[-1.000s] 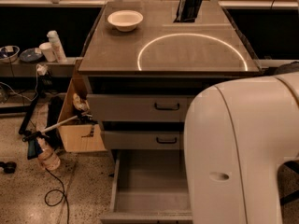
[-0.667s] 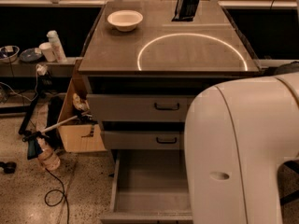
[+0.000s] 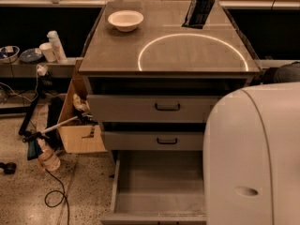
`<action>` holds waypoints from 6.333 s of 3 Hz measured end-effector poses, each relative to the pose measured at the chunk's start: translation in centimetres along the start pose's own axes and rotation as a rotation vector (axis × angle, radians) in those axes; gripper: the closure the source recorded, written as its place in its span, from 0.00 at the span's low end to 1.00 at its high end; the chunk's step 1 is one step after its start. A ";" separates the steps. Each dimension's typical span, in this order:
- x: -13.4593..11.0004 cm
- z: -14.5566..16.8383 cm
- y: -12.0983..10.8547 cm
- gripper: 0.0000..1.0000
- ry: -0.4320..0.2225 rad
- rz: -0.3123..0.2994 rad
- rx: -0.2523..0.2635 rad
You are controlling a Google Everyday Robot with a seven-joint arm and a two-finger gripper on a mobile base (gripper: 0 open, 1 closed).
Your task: Place rxbar chocolate into bottom drawer
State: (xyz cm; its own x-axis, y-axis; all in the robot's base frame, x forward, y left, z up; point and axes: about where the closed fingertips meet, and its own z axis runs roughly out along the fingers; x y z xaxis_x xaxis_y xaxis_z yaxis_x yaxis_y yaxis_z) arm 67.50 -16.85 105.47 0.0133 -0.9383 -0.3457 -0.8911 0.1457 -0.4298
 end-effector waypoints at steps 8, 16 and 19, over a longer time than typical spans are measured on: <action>2.9 -0.9 11.3 1.00 -0.061 0.162 0.025; 6.0 13.2 25.7 1.00 -0.116 0.406 -0.275; 7.8 18.0 32.0 1.00 -0.060 0.461 -0.320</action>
Offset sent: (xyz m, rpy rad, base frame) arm -0.1017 -0.0194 -0.0673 0.0377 0.1119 -0.0991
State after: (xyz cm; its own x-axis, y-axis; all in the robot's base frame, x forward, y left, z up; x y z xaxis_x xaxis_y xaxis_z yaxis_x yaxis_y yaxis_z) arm 47.25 -13.86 73.99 -0.3927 -0.7790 -0.4888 -0.9038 0.4253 0.0484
